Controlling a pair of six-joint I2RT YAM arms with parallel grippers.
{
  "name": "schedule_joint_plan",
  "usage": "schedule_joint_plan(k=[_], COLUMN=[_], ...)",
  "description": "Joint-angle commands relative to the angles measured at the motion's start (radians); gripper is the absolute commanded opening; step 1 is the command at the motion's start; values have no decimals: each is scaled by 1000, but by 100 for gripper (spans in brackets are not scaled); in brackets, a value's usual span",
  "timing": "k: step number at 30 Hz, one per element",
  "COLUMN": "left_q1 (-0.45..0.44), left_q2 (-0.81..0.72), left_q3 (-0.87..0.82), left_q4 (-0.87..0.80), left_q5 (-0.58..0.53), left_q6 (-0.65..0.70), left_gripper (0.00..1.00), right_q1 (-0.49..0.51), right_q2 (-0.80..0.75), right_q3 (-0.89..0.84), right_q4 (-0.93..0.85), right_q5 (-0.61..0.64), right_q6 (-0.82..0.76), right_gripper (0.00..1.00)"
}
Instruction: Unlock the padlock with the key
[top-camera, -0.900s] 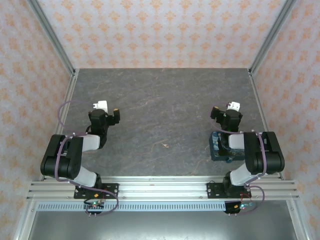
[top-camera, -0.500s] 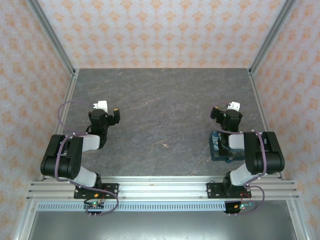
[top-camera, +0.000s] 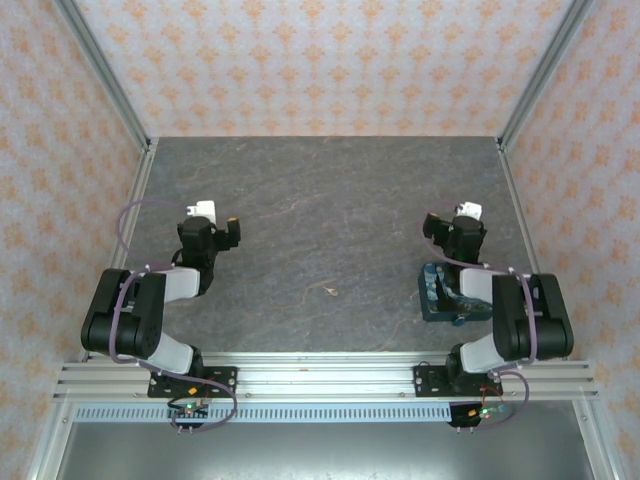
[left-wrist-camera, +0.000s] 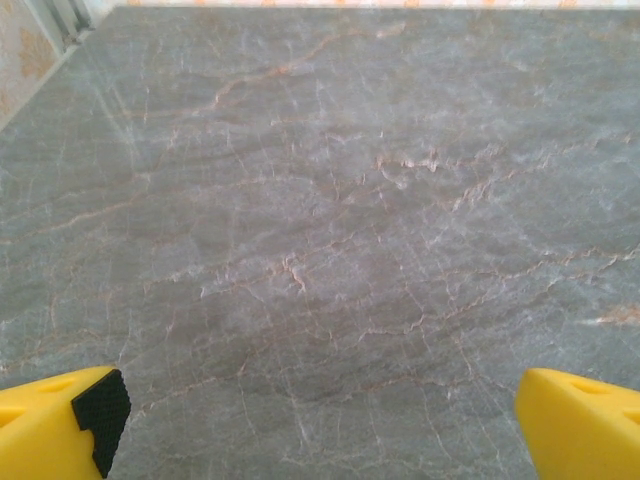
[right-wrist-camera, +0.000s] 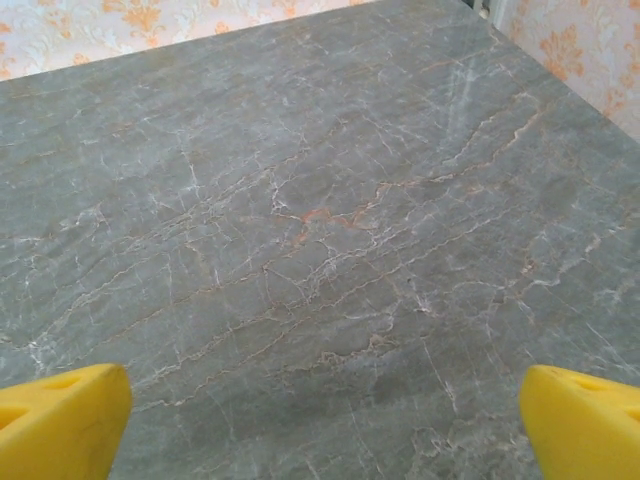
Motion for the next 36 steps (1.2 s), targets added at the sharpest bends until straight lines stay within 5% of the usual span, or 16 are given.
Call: schedule_joint_plan(k=[1, 8, 17, 20, 30, 36], left_q1=[2, -59, -238, -309, -448, -465], left_q2=[-46, -54, -37, -21, 83, 121], left_q3=[141, 342, 543, 589, 773, 811], left_q4=[-245, -602, -861, -872, -968, -984], left_q5=[28, -29, -3, 5, 50, 68], left_q6=[9, -90, -283, -306, -325, -332], left_gripper=[100, 100, 100, 100, 100, 100], right_q1=[-4, -10, -12, -31, -58, -57], right_q2=[-122, -340, -442, -422, -406, -408], right_q3=[119, 200, 354, 354, 241, 216], right_q4=[-289, -695, -1342, -1395, -1378, -1279], right_q5=[91, 43, 311, 401, 390, 213], right_q6=[160, 441, 666, 659, 715, 598], right_gripper=[99, 100, 99, 99, 99, 99])
